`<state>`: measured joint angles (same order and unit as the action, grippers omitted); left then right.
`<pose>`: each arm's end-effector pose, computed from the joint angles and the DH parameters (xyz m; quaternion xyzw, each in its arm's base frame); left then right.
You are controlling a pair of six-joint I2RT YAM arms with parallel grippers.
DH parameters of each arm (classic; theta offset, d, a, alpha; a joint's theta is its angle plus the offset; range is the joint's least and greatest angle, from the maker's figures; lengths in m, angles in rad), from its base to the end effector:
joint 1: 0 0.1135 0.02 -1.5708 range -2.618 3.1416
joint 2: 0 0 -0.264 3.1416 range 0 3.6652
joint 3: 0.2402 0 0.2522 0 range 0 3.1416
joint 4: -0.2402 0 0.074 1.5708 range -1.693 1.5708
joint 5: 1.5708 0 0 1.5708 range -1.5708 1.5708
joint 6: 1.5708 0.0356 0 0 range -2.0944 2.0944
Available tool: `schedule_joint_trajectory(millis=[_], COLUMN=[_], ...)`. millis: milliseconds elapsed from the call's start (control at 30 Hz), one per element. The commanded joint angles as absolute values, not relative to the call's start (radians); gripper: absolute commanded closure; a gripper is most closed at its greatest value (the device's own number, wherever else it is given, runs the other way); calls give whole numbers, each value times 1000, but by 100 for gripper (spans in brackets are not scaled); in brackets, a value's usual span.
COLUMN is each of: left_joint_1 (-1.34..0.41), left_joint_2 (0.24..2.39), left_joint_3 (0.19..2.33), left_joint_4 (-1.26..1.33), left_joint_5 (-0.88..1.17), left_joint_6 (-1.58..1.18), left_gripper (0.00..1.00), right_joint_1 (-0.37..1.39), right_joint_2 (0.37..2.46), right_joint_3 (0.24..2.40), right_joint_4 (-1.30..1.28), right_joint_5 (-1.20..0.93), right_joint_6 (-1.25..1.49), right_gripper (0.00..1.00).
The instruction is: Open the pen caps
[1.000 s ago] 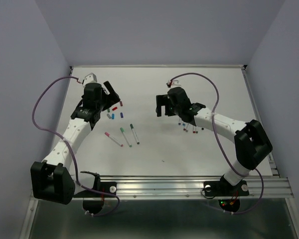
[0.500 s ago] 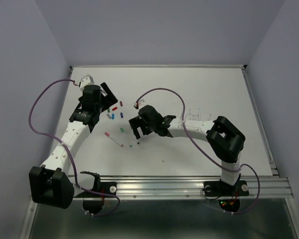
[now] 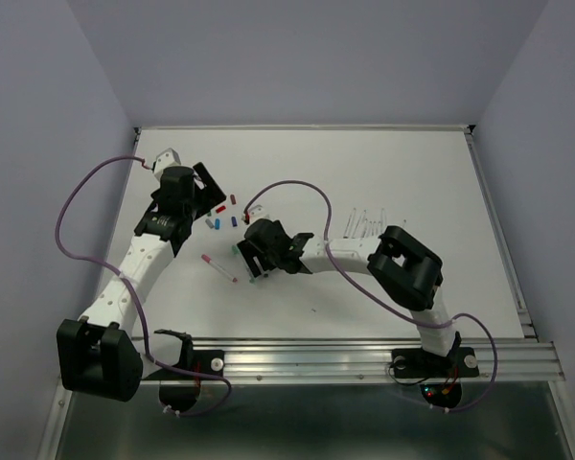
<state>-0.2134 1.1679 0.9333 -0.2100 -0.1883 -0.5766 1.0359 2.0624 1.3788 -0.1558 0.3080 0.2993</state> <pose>0.2624 -0.0500 0.3109 -0.2014 0.8190 -0.1311 0.5211 0.2359 0.3769 0.1577 -0.2811 0.8807 0.1063 0.3662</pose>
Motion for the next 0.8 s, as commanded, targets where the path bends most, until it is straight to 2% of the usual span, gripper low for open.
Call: schedule_joint_trajectory(millis=[0,100,133,200,267,333,433,500,533,600,767], left_joint_1=[-204,-203,-202,-202,-202,-202,-202,-201,-201,-201,-201], left_joint_2=[1150,1147,1147,1146,1143,1143,1140,1140,1137,1132,1109], left_joint_3=[925,925,925,925,925,923,923,926,930,931,917], left_joint_4=[-190,-190,-190,-192,-192,-190,-184,-184,-187,-183,-152], left_joint_5=[-207,-207,-207,-206,-199,-193,-172,-150,-147,-126,-19], left_joint_6=[-583,-584,-584,-584,-584,-584,-580,-569,-568,-563,-554], left_gripper=[1,1,1,1,1,1,1,1,1,1,1], right_joint_1=[1048,1048,1048,1048,1057,1057,1057,1057,1057,1057,999], right_joint_2=[2077,2085,2086,2091,2095,2095,2097,2094,2092,2077,1997], right_joint_3=[1414,1405,1396,1390,1381,1371,1367,1365,1365,1355,1301], right_joint_4=[-169,-167,-169,-170,-170,-170,-170,-169,-169,-150,-71], right_joint_5=[371,376,386,388,382,368,350,342,336,325,246], right_joint_6=[311,322,327,328,331,345,345,341,334,330,331], right_gripper=[19,28,37,41,62,75,81,90,90,99,99])
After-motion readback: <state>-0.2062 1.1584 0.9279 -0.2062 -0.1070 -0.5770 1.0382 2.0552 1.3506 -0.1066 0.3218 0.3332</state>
